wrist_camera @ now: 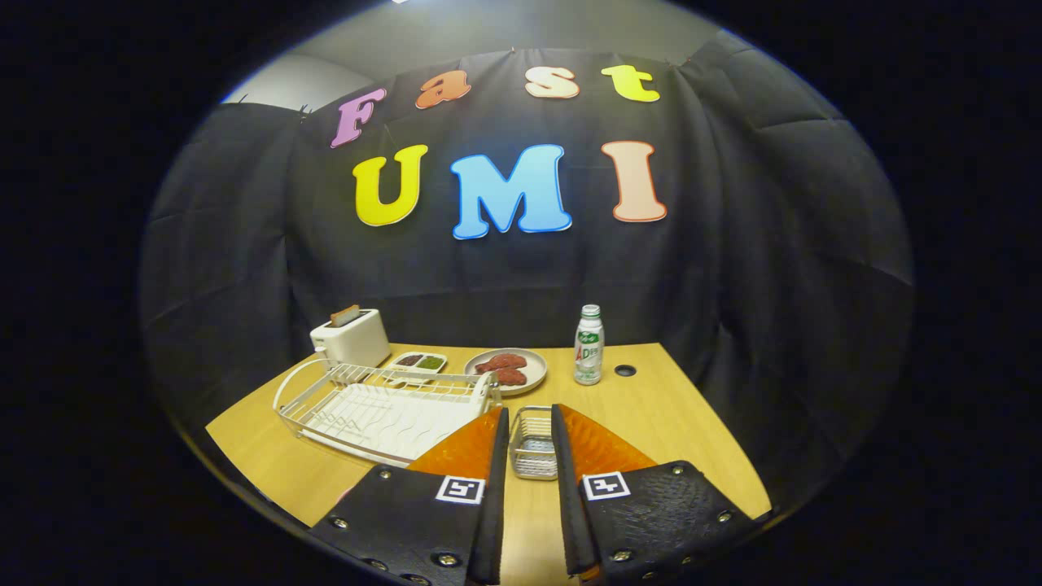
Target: Take the plate from the dish rack, then take the spoon from the basket and place it into the plate.
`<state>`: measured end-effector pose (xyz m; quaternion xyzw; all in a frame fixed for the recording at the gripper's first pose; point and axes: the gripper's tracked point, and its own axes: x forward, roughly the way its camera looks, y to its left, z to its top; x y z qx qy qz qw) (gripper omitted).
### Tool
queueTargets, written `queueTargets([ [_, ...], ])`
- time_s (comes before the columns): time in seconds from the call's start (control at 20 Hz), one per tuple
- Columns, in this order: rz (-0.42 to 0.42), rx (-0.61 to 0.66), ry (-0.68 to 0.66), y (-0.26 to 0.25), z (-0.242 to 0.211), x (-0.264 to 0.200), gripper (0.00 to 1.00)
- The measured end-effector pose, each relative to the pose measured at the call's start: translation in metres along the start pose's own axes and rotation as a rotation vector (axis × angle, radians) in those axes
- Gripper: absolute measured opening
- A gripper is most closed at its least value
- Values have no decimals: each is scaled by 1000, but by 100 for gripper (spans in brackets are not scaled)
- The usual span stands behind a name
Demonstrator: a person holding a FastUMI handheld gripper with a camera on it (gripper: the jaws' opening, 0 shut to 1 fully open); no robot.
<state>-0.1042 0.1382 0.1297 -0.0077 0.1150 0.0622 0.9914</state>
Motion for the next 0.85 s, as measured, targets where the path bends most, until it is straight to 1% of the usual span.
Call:
queueTargets([
  [0.15, -52, -39, -74, -32, 22, 0, 30],
  [0.2, -46, -47, -100, -37, 27, 4, 30],
  [0.25, -26, -48, -128, -36, 37, 5, 52],
  [0.3, -24, -51, -147, -41, 45, 10, 74],
  [0.35, -31, -62, -156, -51, 39, 15, 95],
  [0.5, -22, -74, -174, -61, 33, 28, 95],
  [0.6, -10, -55, -204, -69, 27, 39, 96],
  [0.7, -3, -55, -230, -80, 11, 53, 96],
  [0.85, -24, -50, -229, -100, -25, 73, 96],
])
